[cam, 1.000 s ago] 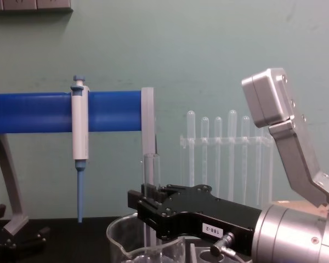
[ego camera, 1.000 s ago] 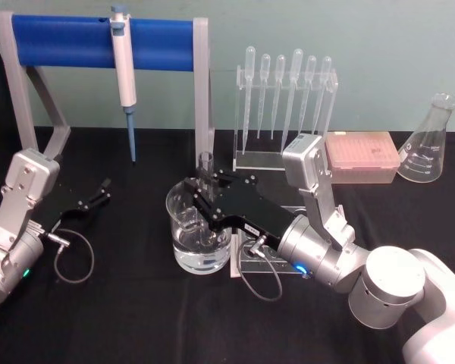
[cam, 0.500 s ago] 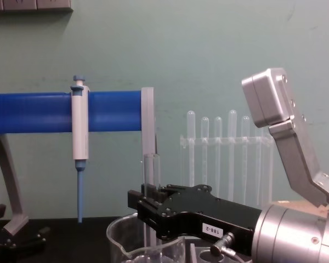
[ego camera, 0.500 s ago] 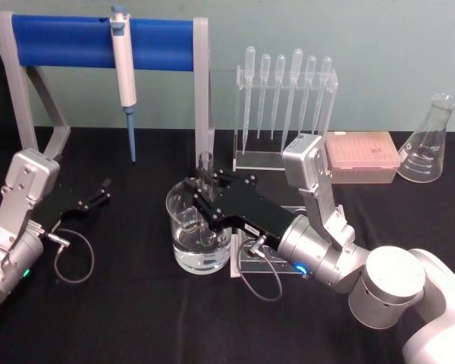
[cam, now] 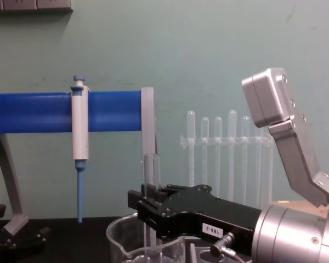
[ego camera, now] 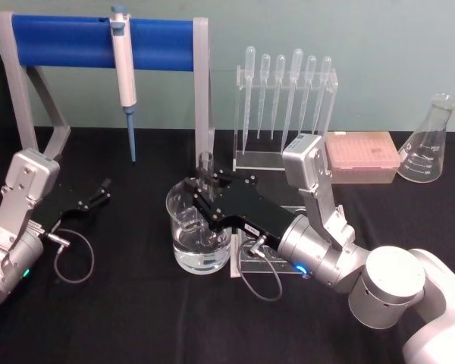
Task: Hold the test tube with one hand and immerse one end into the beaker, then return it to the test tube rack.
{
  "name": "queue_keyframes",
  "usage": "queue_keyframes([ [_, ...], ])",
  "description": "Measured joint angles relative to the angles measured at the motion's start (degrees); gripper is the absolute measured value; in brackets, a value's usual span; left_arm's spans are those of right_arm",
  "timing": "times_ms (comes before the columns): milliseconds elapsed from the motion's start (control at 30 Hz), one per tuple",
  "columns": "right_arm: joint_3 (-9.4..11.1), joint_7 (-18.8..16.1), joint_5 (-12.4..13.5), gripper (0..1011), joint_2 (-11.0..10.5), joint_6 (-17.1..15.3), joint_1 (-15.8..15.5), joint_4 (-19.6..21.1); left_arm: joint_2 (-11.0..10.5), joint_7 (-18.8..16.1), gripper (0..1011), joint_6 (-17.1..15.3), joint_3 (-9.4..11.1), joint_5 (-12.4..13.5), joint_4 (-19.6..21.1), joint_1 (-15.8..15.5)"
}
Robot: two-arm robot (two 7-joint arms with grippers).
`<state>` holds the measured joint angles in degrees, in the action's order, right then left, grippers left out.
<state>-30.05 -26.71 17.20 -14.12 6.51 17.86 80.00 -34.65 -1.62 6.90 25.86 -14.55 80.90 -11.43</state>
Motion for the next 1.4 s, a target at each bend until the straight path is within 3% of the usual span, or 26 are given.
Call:
queue_keyframes([
  [1400,0.0,0.0,0.0,227,0.0,0.0,0.0,0.0,0.0,0.0,1000,0.0,0.0,0.0,0.0,0.0],
])
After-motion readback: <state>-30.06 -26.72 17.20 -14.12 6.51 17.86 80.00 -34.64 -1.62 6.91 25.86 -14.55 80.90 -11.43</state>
